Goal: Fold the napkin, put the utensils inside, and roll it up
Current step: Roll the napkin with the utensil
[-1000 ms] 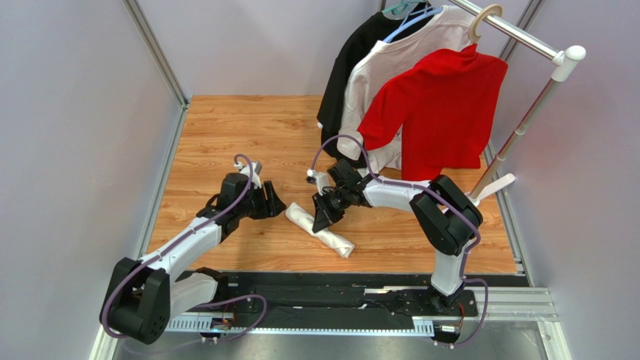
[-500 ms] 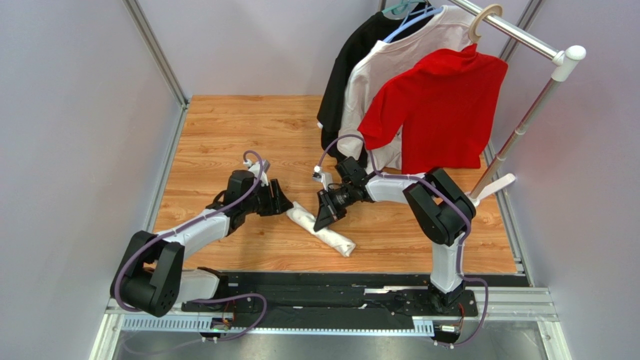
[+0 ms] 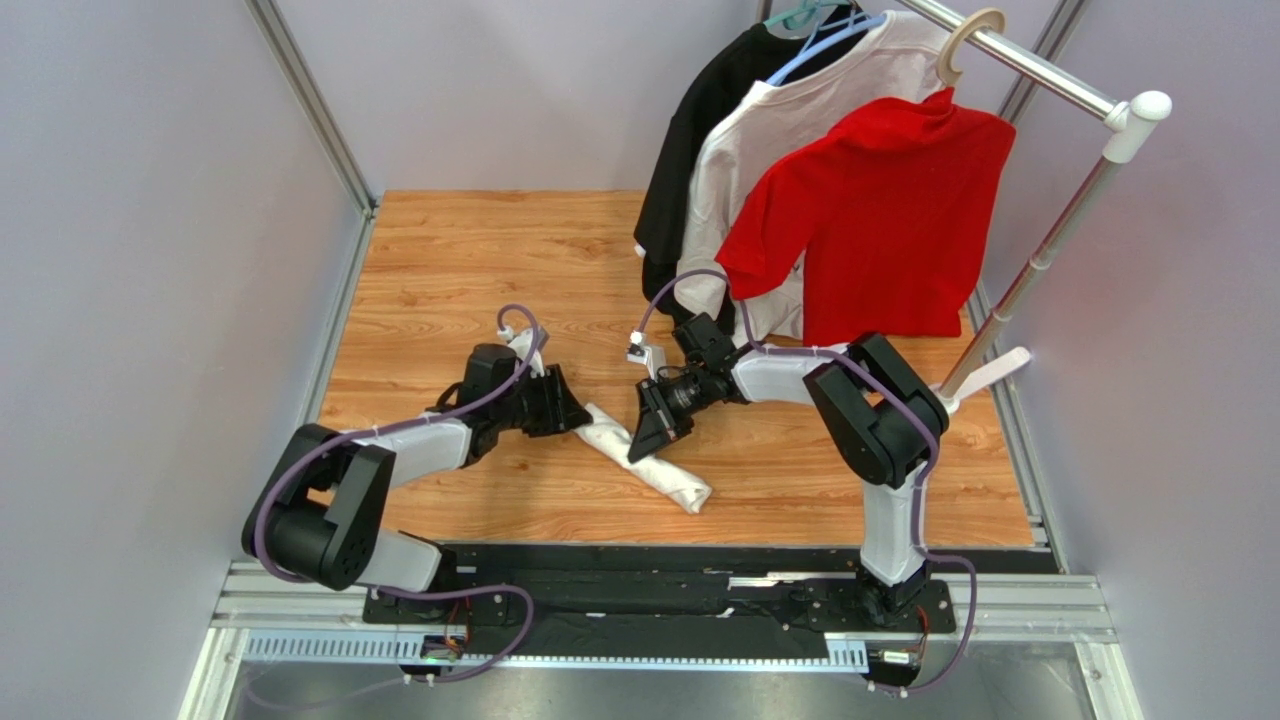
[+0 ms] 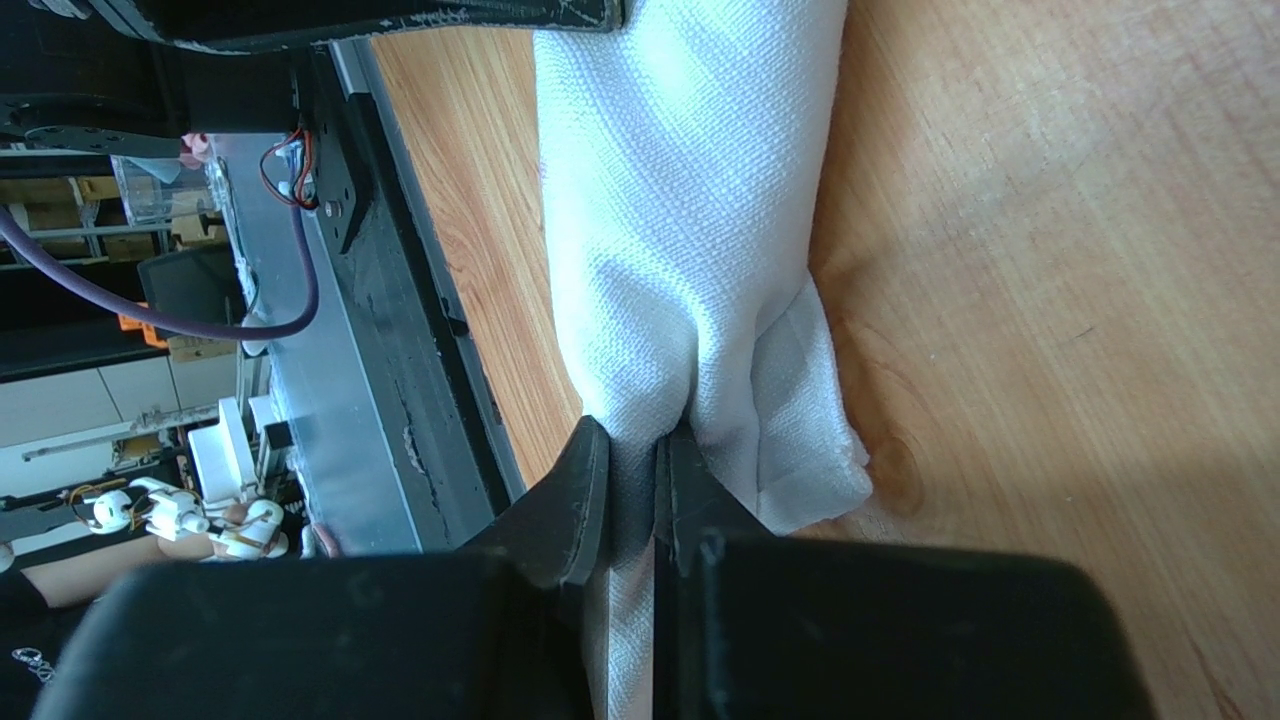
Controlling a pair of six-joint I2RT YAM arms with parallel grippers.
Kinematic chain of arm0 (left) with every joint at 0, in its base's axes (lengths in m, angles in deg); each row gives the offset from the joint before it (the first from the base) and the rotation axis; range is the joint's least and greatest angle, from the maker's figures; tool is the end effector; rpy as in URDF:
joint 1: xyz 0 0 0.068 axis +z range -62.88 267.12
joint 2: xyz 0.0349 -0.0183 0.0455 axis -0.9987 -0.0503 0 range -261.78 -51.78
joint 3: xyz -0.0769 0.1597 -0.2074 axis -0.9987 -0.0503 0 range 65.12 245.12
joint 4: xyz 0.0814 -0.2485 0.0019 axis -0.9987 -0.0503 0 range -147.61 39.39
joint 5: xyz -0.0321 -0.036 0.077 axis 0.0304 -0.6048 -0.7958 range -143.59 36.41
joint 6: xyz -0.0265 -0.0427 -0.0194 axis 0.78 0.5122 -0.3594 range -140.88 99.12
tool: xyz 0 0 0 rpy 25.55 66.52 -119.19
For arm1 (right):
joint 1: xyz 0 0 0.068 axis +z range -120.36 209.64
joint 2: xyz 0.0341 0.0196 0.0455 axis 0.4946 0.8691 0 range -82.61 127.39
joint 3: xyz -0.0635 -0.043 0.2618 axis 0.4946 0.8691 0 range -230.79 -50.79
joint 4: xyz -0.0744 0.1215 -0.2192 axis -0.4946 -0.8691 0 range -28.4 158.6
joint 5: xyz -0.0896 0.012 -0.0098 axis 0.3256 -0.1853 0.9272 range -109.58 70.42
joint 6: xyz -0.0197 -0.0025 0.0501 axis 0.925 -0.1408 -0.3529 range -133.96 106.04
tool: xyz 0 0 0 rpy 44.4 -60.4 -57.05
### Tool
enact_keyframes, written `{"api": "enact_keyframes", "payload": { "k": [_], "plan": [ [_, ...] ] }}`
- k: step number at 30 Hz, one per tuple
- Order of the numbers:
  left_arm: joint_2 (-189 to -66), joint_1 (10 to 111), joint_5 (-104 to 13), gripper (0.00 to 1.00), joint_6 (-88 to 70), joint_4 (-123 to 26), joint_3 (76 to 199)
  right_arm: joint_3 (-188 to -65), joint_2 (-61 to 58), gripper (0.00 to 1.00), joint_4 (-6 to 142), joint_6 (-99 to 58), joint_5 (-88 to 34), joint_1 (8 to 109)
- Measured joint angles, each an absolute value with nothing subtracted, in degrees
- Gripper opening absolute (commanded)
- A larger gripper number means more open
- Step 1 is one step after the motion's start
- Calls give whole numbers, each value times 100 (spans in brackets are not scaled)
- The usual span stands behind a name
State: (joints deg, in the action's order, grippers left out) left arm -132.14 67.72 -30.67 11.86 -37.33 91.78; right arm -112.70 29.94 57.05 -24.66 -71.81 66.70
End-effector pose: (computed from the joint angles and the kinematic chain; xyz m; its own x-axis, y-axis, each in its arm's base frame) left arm 0.2318 -0.0962 0.1427 -0.8311 -0.2355 -0.5038 0.1619 0.7643 -0.6242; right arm 0.2764 0.2440 0.1212 -0.8168 -0.4742 -0.3287 -0.5209 0.3609 0.7736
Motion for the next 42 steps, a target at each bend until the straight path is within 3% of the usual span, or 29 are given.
{"api": "enact_keyframes", "payload": {
  "k": [6, 7, 8, 9, 12, 14, 21, 28, 36, 42],
  "plan": [
    [-13450, 6772, -2799, 11, 1304, -3475, 9178, -11278, 2994, 9, 5683, -2486, -7098, 6670],
    [-13487, 6776, -2755, 2, 1328, -3438, 9180, -11278, 2994, 17, 5670, -2506, -7080, 6668],
    [-13505, 6779, -2711, 0, 1336, -3409, 9180, -11281, 2992, 23, 5659, -2514, -7065, 6668],
    [-13509, 6783, -2674, 0, 1341, -3399, 9180, -11283, 2981, 31, 5650, -2514, -7045, 6668],
    [-13500, 6783, -2641, 0, 1349, -3403, 9180, -11283, 2920, 44, 5550, -2503, -6840, 6668],
    [-13463, 6783, -2654, 0, 1345, -3499, 9189, -11278, 2763, 46, 5419, -2495, -6617, 6685],
    [-13319, 6776, -2875, 0, 1290, -4463, 9593, -11265, 2028, 50, 4829, -2379, -5181, 7107],
    [-13365, 6776, -3022, 0, 1190, -5248, 9945, -11265, 1331, 53, 4645, -2287, -2847, 8401],
    [-13693, 6779, -2984, 0, 1179, -5527, 10238, -10990, 1213, 53, 5056, -1741, -560, 9632],
    [-13791, 6779, -2958, 0, 1175, -5626, 10351, -10723, 1215, 52, 5447, -1314, 250, 10010]
  ]
}}
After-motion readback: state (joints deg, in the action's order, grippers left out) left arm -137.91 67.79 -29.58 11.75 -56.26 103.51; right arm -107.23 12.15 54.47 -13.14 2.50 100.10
